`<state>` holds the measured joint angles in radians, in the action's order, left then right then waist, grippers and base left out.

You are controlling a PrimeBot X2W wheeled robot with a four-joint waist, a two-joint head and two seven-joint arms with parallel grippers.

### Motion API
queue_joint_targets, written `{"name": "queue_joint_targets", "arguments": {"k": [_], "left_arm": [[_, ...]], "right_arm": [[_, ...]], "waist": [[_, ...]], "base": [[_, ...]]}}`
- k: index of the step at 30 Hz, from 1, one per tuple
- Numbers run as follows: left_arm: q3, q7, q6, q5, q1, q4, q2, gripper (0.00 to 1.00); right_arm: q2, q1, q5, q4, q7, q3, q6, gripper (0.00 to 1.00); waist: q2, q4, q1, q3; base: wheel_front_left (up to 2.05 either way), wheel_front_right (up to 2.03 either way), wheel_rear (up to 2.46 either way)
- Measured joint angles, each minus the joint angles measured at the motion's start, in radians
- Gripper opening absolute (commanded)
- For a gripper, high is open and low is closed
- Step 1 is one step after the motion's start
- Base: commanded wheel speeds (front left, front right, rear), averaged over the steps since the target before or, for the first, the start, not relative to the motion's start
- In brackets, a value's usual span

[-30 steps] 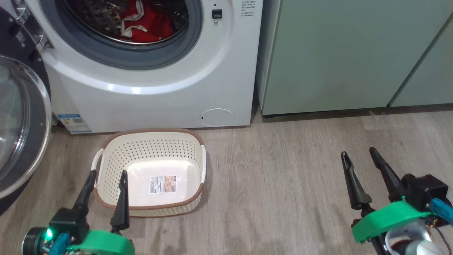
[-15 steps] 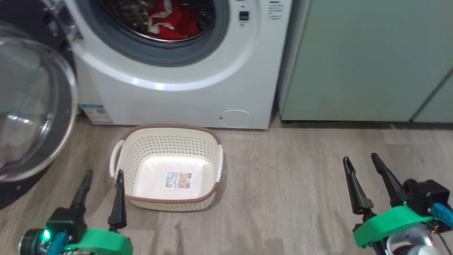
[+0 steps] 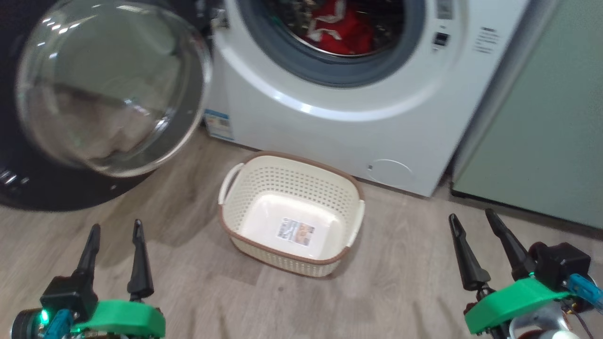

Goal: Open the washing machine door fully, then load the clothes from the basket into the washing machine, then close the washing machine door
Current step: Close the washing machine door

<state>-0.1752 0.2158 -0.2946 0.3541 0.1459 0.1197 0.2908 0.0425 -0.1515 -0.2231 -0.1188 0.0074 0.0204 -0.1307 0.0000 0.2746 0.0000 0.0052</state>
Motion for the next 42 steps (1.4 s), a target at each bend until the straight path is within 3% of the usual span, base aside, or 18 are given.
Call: {"name": "queue_joint_targets", "arguments": {"k": [9, 24, 25, 26, 36, 42], "left_arm": [[0.003, 0.006, -0.008, 0.007, 0.003, -0.001, -0.004, 1.0], [0.004, 0.007, -0.017, 0.01, 0.003, -0.006, -0.004, 1.0], [0.004, 0.007, -0.017, 0.01, 0.003, -0.007, -0.004, 0.41], [0.004, 0.007, -0.017, 0.01, 0.003, -0.007, -0.004, 0.0], [0.021, 0.018, -0.01, 0.027, 0.001, 0.027, -0.003, 0.0], [0.118, 0.032, 0.026, 0.087, -0.053, 0.157, 0.011, 0.0]], "right_arm": [[0.0, -0.003, -0.007, 0.007, 0.0, -0.013, 0.0, 1.0], [0.0, -0.004, -0.016, 0.014, 0.0, -0.021, 0.0, 1.0], [0.0, -0.004, -0.016, 0.014, 0.0, -0.021, 0.0, 1.0], [0.0, -0.004, -0.016, 0.015, 0.0, -0.021, 0.0, 1.0], [0.0, -0.005, -0.016, 0.017, 0.0, -0.02, 0.0, 1.0], [0.0, -0.006, -0.016, 0.014, 0.0, -0.014, 0.0, 1.0]], "waist": [[0.0, 0.12, 0.0, -0.02], [0.0, 0.131, 0.0, -0.032], [0.0, 0.131, 0.0, -0.031], [0.0, 0.131, 0.0, -0.031], [0.0, 0.141, 0.0, -0.036], [0.0, 0.154, 0.0, -0.035]], "base": [[0.0, 0.0, 0.0], [0.0, 0.0, 0.0], [0.0, 0.0, 0.0], [0.0, 0.0, 0.0], [0.0, 0.0, 0.0], [0.0, 0.0, 0.0]]}}
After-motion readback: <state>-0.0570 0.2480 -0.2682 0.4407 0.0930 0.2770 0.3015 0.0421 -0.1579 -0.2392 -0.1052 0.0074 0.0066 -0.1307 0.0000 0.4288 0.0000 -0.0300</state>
